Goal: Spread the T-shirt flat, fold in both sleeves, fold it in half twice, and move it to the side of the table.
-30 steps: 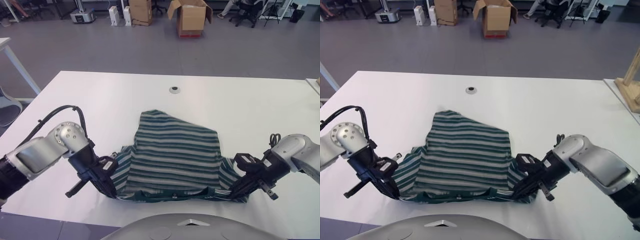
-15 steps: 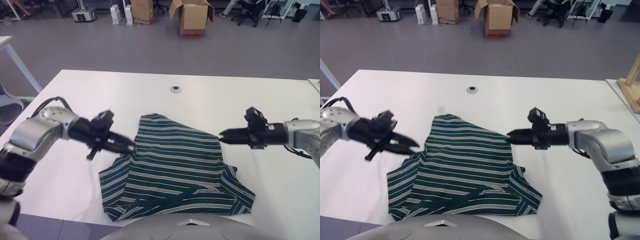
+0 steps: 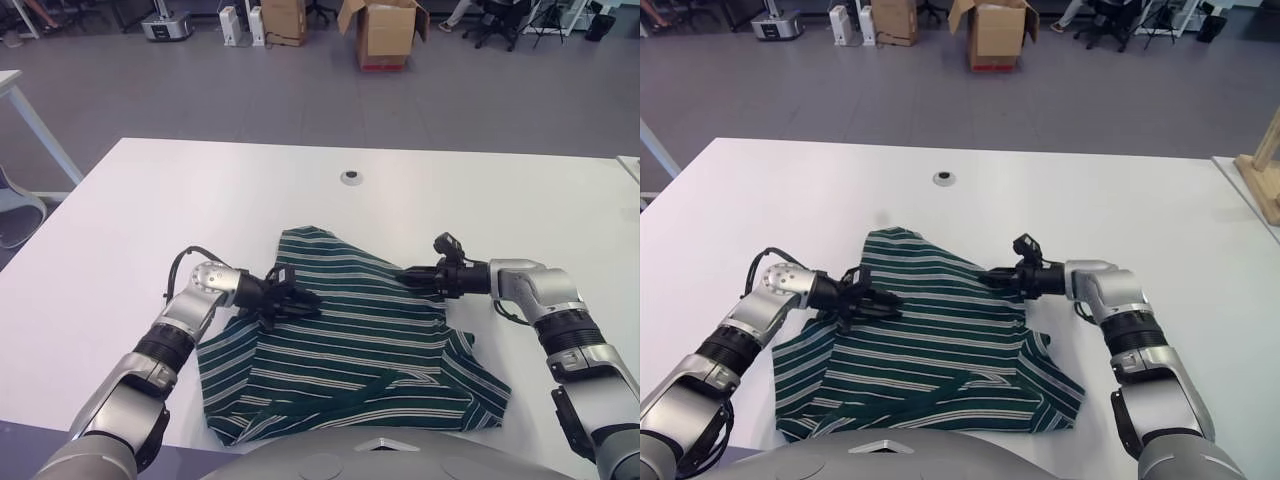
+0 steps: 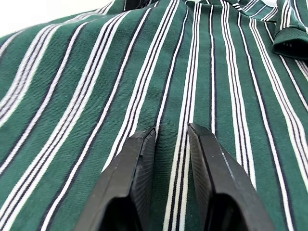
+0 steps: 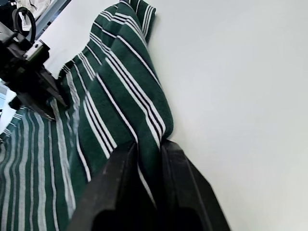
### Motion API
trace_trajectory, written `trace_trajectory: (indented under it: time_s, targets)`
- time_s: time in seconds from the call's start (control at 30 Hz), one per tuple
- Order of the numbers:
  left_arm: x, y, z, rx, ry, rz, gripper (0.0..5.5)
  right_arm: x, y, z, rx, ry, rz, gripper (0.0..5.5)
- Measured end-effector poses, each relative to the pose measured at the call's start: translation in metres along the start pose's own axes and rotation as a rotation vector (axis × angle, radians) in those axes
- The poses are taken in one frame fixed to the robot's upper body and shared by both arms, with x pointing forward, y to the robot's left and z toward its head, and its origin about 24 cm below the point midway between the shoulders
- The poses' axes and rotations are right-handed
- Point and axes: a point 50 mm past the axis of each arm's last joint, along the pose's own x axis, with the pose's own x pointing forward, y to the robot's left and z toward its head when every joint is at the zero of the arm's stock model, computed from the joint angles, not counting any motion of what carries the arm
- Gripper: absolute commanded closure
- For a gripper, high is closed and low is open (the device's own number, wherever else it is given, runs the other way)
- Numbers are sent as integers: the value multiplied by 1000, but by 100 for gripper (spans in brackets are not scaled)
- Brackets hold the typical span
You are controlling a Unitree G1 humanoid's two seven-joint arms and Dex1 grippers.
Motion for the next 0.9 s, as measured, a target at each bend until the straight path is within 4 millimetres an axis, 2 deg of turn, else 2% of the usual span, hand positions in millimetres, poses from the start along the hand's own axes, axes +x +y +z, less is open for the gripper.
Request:
trace_trajectory:
  time_s: [0.07, 0.17, 0.27, 0.37, 0.43, 0.5, 0.57, 0.6, 0.67, 0.7, 0.9]
  targets:
    - [-2, -2, -3, 13, 3, 18, 425, 2, 21, 17, -62, -43, 104, 548]
    - [-3, -5, -6, 32, -1, 30, 425, 5, 52, 25, -172, -8, 217, 548]
    - [-3, -7, -8, 28, -11, 47, 425, 12, 70, -8, -201, 146, 274, 548]
    - [-3, -8, -9, 24, -16, 57, 425, 18, 67, -42, -217, 267, 226, 548]
    - [-3, -8, -10, 23, -15, 59, 425, 20, 64, -41, -195, 246, 177, 508]
    - [-3, -8, -10, 24, -14, 60, 425, 21, 62, -34, -176, 219, 138, 460]
    - [-3, -8, -9, 32, -10, 61, 425, 18, 63, -27, -150, 176, 152, 460]
    - [-3, -8, -9, 42, -5, 61, 425, 15, 64, -18, -140, 127, 160, 460]
    - [-2, -8, -9, 51, -2, 61, 425, 1, 65, 19, -185, 4, 160, 460]
    - [-2, -8, -9, 52, -3, 60, 425, -3, 65, 27, -201, -13, 153, 460]
    - [-2, -8, -9, 61, -6, 62, 425, -10, 47, 27, -203, -32, 50, 460]
